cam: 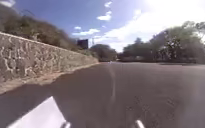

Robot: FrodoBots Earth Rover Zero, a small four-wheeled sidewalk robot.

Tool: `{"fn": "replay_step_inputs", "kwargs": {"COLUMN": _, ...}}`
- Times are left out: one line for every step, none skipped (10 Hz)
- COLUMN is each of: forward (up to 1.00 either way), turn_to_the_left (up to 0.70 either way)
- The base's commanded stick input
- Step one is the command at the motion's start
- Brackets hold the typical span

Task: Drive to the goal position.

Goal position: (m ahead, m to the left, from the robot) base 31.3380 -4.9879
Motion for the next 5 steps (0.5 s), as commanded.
{"fn": "replay_step_inputs", "kwargs": {"forward": 0.70, "turn_to_the_left": 0.00}}
{"fn": "replay_step_inputs", "kwargs": {"forward": 0.70, "turn_to_the_left": 0.00}}
{"fn": "replay_step_inputs", "kwargs": {"forward": 0.70, "turn_to_the_left": 0.00}}
{"fn": "replay_step_inputs", "kwargs": {"forward": 0.70, "turn_to_the_left": 0.00}}
{"fn": "replay_step_inputs", "kwargs": {"forward": 0.70, "turn_to_the_left": 0.00}}
